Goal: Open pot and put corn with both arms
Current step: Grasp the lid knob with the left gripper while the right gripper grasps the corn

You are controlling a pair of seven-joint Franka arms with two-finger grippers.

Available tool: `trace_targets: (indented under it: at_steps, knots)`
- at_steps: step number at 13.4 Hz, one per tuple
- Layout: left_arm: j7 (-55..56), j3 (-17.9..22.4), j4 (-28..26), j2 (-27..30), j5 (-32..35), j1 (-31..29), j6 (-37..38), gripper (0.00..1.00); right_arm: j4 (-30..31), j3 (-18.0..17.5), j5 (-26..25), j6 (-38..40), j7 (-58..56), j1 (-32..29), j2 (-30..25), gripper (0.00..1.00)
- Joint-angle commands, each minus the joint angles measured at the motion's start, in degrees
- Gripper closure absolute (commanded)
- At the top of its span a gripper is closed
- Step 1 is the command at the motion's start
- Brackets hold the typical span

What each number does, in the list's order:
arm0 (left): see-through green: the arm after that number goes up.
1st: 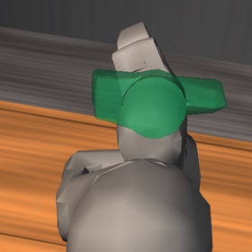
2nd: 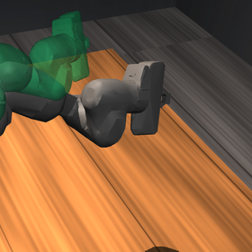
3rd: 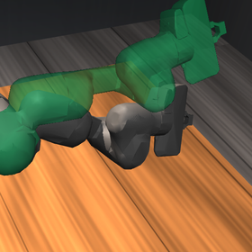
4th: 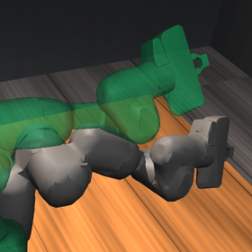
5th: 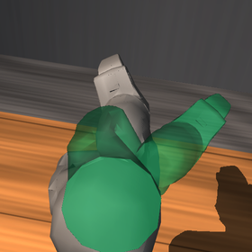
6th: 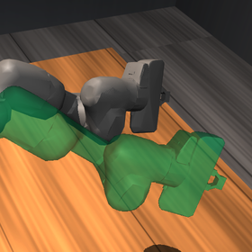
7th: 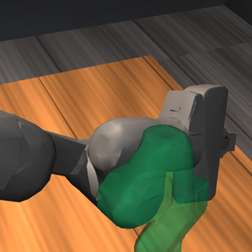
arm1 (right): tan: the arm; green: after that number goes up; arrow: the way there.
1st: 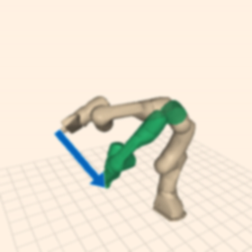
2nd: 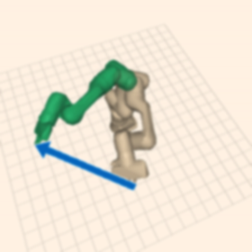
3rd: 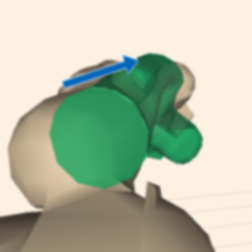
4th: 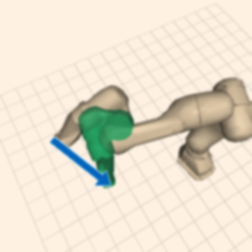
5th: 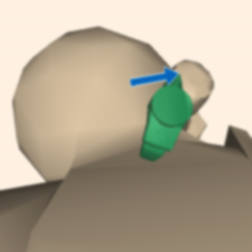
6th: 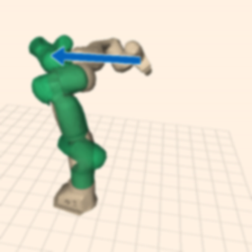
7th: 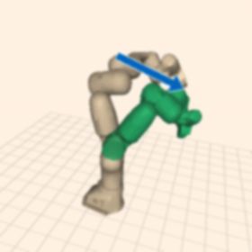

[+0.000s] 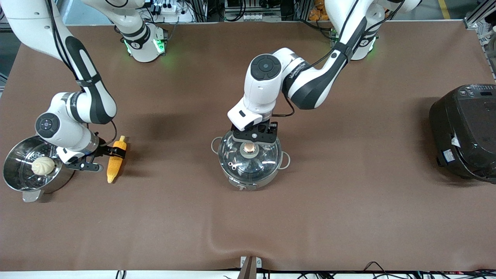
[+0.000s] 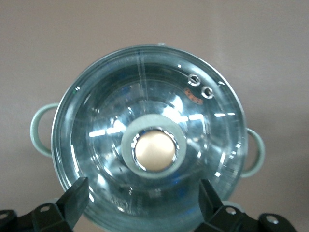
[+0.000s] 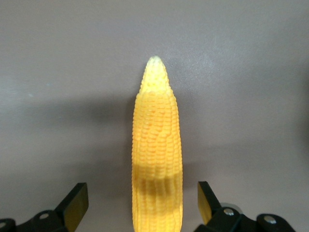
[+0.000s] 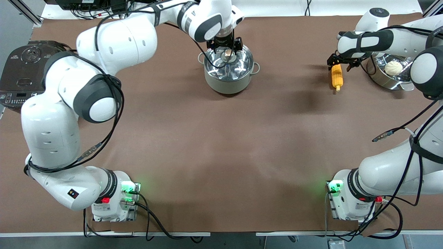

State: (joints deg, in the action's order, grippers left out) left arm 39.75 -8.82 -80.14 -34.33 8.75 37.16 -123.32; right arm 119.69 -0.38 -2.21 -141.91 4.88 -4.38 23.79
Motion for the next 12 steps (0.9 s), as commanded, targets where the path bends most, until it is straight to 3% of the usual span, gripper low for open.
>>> trace_targets:
  at_steps: [1,3,4,6,7,9,10,11,12]
  knots:
    - [1.21,0.74,1.74,-2.5,3.03,0.54,-2.88,0.0,-0.86,-0.41,-0.69,-2.23,1.18,-1.51,2.83,0.05]
    - [1.21,0.74,2.0,-2.94,3.03,0.54,-3.68,0.0,-0.86,-0.41,-0.34,-4.68,1.62,-1.95,4.68,0.05]
    - [1.21,0.74,2.18,-3.2,3.03,0.54,-4.03,0.0,-0.86,-0.41,-0.25,-5.22,1.62,-1.95,5.39,0.1]
    - [1.21,0.74,2.53,-4.43,3.12,0.54,-5.96,0.0,-0.86,-0.41,-0.25,-5.75,0.93,-1.6,5.48,0.45]
    - [1.21,0.74,2.62,-4.69,3.12,0.63,-6.23,0.0,-0.86,-0.41,-0.34,-5.23,0.75,-1.42,5.05,0.54]
    - [1.21,0.74,2.71,-4.78,3.12,0.98,-6.23,0.0,-0.86,-0.41,-0.51,-5.13,-0.82,-1.33,3.73,0.84]
    - [1.21,0.74,2.62,-4.87,3.12,0.98,-6.23,0.0,-0.86,-0.5,-0.51,-5.05,-2.75,-1.33,2.77,0.91]
    - [1.47,0.74,2.71,-5.05,3.12,0.98,-6.32,0.0,-0.95,-0.5,-0.51,-4.78,-3.9,-1.51,1.36,0.91]
    - [3.73,0.56,2.79,-4.87,2.94,0.98,-6.23,0.33,-0.95,-0.5,-0.51,-3.82,-4.7,-1.42,-0.74,0.91]
